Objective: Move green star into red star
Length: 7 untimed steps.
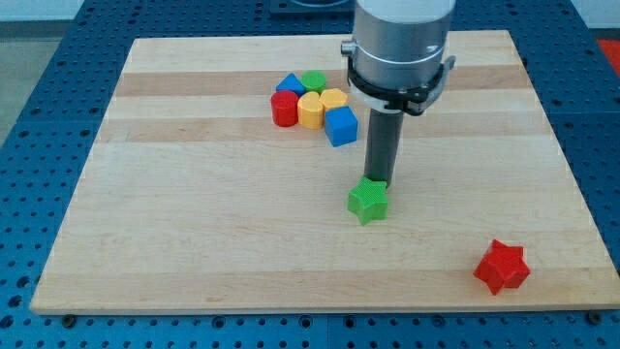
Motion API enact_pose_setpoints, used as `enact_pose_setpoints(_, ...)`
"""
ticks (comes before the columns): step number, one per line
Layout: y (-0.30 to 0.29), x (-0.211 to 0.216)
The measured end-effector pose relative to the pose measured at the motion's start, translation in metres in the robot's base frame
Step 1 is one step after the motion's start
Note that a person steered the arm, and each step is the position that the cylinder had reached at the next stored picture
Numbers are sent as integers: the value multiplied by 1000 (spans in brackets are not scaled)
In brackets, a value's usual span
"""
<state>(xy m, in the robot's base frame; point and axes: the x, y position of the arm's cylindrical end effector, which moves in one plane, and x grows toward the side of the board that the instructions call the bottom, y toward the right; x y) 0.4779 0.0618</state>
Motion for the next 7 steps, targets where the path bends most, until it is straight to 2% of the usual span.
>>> enact_pose_setpoints(2,-118,-31)
enact_pose_setpoints(3,-98,-6)
enact_pose_setpoints(5,41,29)
enact_pose_setpoints(7,81,67)
